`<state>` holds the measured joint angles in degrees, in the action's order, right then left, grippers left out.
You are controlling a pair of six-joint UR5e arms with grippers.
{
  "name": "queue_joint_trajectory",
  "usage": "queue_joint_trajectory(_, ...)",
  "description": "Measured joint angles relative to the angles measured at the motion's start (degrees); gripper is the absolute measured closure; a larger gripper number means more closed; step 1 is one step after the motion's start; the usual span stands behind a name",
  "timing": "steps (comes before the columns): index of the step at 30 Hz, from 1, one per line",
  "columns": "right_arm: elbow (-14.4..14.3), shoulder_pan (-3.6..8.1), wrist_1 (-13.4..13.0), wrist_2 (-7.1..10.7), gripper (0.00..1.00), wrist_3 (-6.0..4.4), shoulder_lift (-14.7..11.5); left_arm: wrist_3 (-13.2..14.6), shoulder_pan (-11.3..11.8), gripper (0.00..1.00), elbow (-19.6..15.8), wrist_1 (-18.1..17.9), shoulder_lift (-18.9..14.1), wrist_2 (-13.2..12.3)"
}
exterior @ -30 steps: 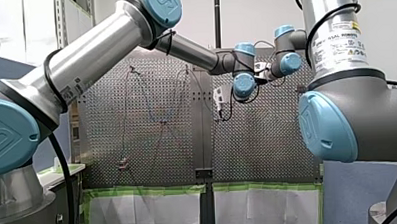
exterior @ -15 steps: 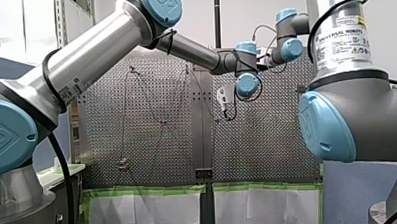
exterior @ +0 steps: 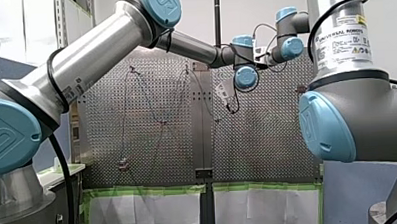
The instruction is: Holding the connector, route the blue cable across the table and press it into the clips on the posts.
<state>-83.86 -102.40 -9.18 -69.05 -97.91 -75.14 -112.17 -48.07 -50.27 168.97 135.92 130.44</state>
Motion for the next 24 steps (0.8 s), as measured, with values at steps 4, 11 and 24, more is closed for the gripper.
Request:
queue_joint_trajectory(4, -0.03, -0.13, -0.02, 0.14, 1.0, 0.16, -0.04, -1.02, -0.4, 0.99, -0.18, 1.77, -0.04, 1.68)
queue_joint_trajectory(11, -0.02, -0.61, 0.03, 1.62, 1.0, 0.25, -0.67, -1.18, -0.22, 0.99, -0.23, 3.83, -0.58, 3.82)
queue_joint_trajectory(24, -0.12, -0.76, 0.01, 1.85, 1.0, -0.09, -1.99, -0.6, 1.33, 0.99, -0.24, 2.98, -1.46, 3.79)
